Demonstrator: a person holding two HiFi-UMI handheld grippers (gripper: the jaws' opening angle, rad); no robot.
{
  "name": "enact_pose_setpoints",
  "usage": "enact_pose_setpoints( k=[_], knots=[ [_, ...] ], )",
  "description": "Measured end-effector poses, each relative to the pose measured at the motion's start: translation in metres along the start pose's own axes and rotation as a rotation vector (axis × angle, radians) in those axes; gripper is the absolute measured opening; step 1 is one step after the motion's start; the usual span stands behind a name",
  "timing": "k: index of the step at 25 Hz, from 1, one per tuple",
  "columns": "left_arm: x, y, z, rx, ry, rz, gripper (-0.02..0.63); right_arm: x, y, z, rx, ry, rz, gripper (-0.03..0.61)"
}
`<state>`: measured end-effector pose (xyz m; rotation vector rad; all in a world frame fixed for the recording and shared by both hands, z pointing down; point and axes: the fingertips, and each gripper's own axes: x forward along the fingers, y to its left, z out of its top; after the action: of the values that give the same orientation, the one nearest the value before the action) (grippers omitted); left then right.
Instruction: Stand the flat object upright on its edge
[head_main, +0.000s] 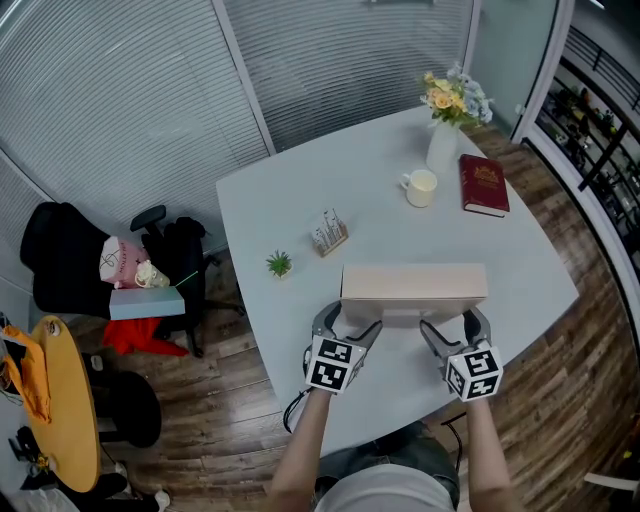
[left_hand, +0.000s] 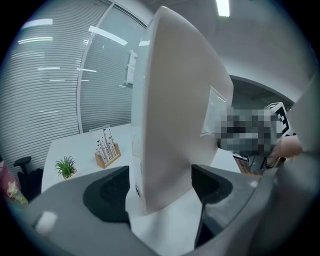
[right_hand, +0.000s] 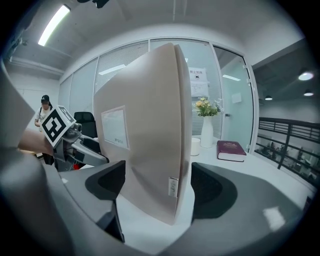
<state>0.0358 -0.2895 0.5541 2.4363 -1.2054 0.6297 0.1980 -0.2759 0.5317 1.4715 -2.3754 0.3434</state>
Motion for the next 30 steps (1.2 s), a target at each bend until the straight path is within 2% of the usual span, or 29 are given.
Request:
enact_pose_setpoints(
  k=[3,6,11,17,24,30],
  knots=[
    [-0.004,0.001,0.001,-0.006,-0.006,-0.001,0.380,-0.002,-0.001,-0.002,0.012,0.005,-0.014,0.489],
    [-0.011,0.002,0.001,-0.012,-0.017,0.008,0.382,-0.006,-0.003,-0.002,0.027,-0.003,-0.031,0.516],
    [-0.026,0.006,0.005,-0.045,-0.061,0.022,0.382,-0.015,-0.004,0.004,0.025,-0.023,-0.060,0.523],
    [-0.052,0.008,0.023,-0.066,-0.136,0.047,0.382,-0.034,-0.001,0.032,0.008,-0.088,-0.102,0.517],
    [-0.093,0.009,0.060,-0.094,-0.276,0.098,0.368,-0.063,0.001,0.069,-0.005,-0.195,-0.162,0.466],
    [-0.129,0.010,0.099,-0.081,-0.412,0.163,0.312,-0.088,0.002,0.100,-0.038,-0.297,-0.237,0.355]
  ],
)
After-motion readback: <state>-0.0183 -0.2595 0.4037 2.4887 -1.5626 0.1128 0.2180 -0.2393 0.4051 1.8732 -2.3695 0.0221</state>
